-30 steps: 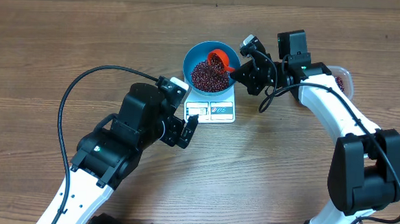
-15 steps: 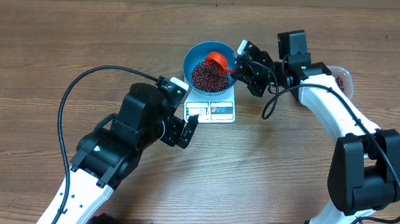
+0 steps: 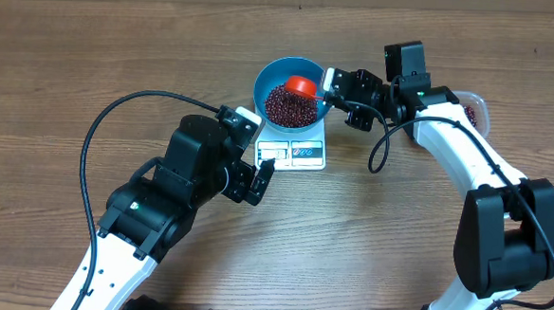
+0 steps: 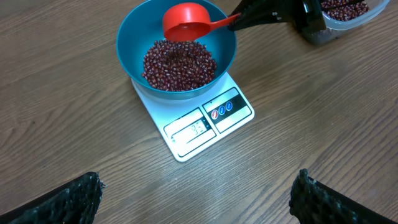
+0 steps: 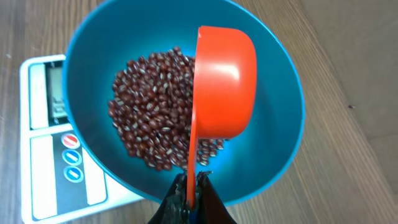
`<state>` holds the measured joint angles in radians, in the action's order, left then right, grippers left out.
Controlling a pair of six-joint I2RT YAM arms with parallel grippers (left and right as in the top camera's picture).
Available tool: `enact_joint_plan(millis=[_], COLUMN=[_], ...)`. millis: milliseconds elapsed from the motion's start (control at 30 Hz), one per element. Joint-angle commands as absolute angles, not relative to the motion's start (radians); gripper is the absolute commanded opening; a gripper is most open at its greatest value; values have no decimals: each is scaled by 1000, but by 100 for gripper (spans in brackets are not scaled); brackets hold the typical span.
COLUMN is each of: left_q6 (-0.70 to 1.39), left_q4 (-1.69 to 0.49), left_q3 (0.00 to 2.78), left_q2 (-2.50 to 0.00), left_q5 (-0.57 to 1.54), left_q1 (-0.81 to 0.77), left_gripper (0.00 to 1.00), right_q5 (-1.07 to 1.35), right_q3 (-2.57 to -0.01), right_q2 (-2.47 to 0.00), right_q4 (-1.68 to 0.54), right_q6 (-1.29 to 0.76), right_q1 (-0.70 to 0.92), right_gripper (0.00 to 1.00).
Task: Scoop item into bowl and weigh 150g on scale
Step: 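Tilt the red scoop to pour beans into the blue bowl, then move the empty scoop right back to the bean tub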
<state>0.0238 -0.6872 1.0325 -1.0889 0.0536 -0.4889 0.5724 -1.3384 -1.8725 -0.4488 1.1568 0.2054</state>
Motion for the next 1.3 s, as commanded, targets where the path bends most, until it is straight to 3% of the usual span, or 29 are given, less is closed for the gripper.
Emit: enact_joint_plan(millis=[0, 633, 1000, 1267], left_q6=[33, 33, 33, 33], left_q4=[-685, -684, -685, -684], left_q3=[1031, 1031, 1031, 1031], left_q2=[-1092, -1092, -1092, -1092], left_q5=[68, 68, 68, 68], left_q1=[-484, -484, -484, -484], left_gripper=[99, 100, 100, 100], right_q5=[551, 609, 78, 66], right_q3=[-1348, -1355, -1355, -1355], right_q2=[-1872, -1688, -1589, -1589], right_q4=[-425, -536, -534, -604], right_q6=[1180, 1160, 592, 222], right_q1=[209, 207, 151, -15], right_gripper=[4, 4, 4, 4])
